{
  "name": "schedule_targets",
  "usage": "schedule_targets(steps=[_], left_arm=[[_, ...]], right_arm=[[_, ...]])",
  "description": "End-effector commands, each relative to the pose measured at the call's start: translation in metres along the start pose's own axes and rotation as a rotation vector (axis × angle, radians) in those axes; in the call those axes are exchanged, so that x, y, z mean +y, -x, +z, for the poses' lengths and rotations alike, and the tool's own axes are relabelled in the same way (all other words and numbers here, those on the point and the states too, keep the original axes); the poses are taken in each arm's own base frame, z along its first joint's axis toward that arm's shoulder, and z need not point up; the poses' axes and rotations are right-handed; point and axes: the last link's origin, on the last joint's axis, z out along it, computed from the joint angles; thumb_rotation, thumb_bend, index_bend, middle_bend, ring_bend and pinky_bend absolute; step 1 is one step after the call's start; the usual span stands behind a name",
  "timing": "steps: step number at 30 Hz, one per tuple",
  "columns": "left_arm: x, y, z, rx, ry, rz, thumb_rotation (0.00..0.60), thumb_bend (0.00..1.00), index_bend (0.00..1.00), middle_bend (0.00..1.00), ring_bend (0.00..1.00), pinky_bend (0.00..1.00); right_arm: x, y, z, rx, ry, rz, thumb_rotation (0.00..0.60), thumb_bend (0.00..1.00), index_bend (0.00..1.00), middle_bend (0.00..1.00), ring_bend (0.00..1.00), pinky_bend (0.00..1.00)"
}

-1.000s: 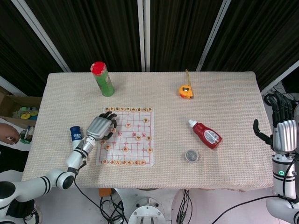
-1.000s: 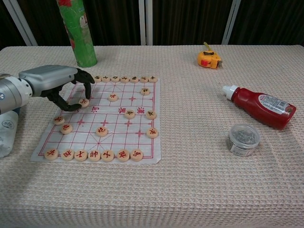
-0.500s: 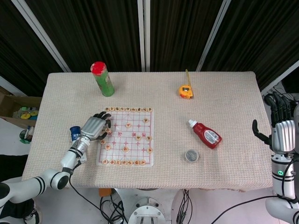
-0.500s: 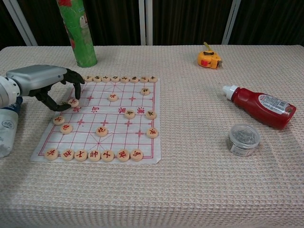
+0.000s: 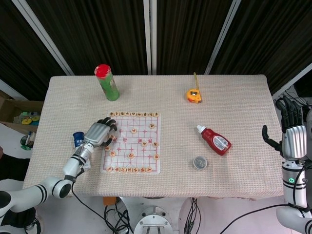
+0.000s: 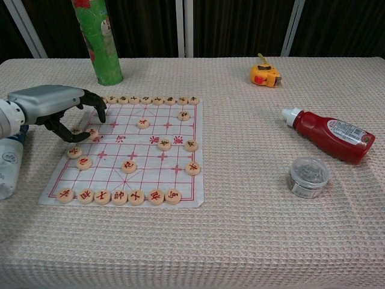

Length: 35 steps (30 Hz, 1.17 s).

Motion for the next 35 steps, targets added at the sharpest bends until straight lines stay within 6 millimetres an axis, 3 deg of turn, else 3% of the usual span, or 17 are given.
schedule_targets(steps=[1, 8, 11, 14, 17, 23, 27, 31, 35], left_arm=[[0.000, 0.000, -0.001, 0.001, 0.001, 0.005, 0.458, 0.40, 0.22, 0.16, 0.08, 0.21], [0.004, -0.008, -0.009, 0.040, 0.023, -0.004, 0.401, 0.39, 0.16, 0.16, 0.08, 0.21], [0.005, -0.019, -0.022, 0.096, 0.038, -0.010, 0.379, 0.34, 0.16, 0.16, 0.08, 0.21], [-0.001, -0.032, -0.046, 0.170, 0.036, -0.014, 0.345, 0.20, 0.16, 0.16, 0.08, 0.21], [-0.016, -0.043, -0.082, 0.248, -0.002, -0.011, 0.322, 0.13, 0.16, 0.16, 0.08, 0.21], [-0.053, -0.047, -0.158, 0.337, -0.142, -0.009, 0.263, 0.11, 0.14, 0.14, 0.08, 0.21], [-0.073, -0.041, -0.199, 0.400, -0.223, -0.028, 0.235, 0.11, 0.13, 0.13, 0.08, 0.21], [-0.088, -0.031, -0.226, 0.416, -0.278, -0.040, 0.223, 0.11, 0.13, 0.13, 0.08, 0.21], [-0.100, -0.025, -0.239, 0.399, -0.309, -0.049, 0.224, 0.11, 0.13, 0.13, 0.08, 0.21]], right_arm=[[0.000, 0.000, 0.000, 0.000, 0.000, 0.003, 0.600, 0.44, 0.00, 0.00, 0.00, 0.00], [0.000, -0.001, -0.001, 0.003, -0.004, 0.000, 0.600, 0.44, 0.00, 0.00, 0.00, 0.00], [0.003, -0.004, -0.007, -0.013, 0.001, -0.021, 0.600, 0.43, 0.00, 0.00, 0.00, 0.00], [0.011, -0.011, -0.023, -0.076, 0.018, -0.112, 0.600, 0.37, 0.00, 0.00, 0.00, 0.00], [0.021, -0.025, -0.050, -0.173, 0.069, -0.284, 0.600, 0.33, 0.00, 0.00, 0.00, 0.00], [0.035, -0.045, -0.104, -0.304, 0.224, -0.449, 0.600, 0.33, 0.00, 0.00, 0.00, 0.00], [0.042, -0.048, -0.135, -0.354, 0.292, -0.469, 0.600, 0.33, 0.00, 0.00, 0.00, 0.00], [0.049, -0.045, -0.162, -0.405, 0.347, -0.465, 0.600, 0.33, 0.00, 0.00, 0.00, 0.00], [0.056, -0.045, -0.171, -0.419, 0.379, -0.437, 0.600, 0.31, 0.00, 0.00, 0.00, 0.00]])
